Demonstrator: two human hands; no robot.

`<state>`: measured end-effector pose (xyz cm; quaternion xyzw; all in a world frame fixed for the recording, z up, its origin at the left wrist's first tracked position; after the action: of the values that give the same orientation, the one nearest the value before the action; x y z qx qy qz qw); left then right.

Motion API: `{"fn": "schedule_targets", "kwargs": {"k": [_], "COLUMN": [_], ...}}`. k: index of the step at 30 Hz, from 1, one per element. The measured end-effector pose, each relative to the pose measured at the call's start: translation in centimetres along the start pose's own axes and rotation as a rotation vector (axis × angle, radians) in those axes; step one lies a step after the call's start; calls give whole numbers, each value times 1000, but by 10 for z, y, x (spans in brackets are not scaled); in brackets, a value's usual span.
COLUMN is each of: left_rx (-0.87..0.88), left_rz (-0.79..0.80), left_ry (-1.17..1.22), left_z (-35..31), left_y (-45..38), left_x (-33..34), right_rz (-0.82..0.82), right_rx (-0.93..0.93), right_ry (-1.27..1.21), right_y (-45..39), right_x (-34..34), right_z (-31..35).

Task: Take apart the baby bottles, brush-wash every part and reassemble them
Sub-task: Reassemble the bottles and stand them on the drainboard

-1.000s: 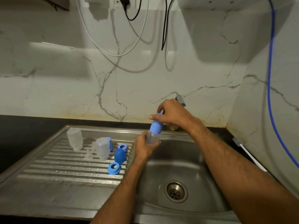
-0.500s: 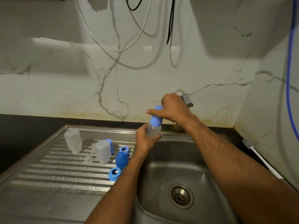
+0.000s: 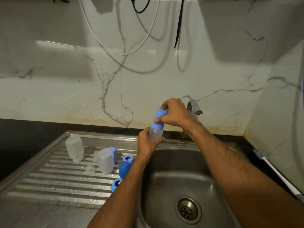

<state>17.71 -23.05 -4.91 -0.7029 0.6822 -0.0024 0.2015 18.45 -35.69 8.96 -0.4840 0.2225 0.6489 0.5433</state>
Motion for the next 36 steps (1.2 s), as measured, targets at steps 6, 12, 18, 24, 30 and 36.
{"fn": "schedule_targets", "kwargs": {"k": [6,12,18,24,30,36], "left_rx": [-3,17,-33,-80,-205,-279], "left_rz": [-23,-61,-56,-15,-66,-82], "left_ry": [67,39,-30,-145,-181,-228], "left_z": [-2,-2,10,26,51,68], "left_y": [-18,-42,-67,-88,-113,-133], "left_x": [-10,-29,-33,-39,-48,-45], "right_rz": [-98,88,14,-42,-55,-50], "right_rx": [67,144,176,237,241,282], "right_ry": [-169,-382,-444,-437,-460,-481], "right_y": [-6,-10,-37,-58,-81,-95], "right_x": [16,66,80,103,126,142], "right_z": [-8,-34,-38,-54,-58,-71]}}
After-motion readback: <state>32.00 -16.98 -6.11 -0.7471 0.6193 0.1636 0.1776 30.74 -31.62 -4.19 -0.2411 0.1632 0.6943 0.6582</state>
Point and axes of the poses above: each hand's wrist, its own y-axis away from the middle knuckle, its own x-axis out of the palm, z = x × y, the point moved 8 cm from there along -y, towards the middle knuckle, and after that the axes turned 13 degrees about z, right-handed, at the moved point
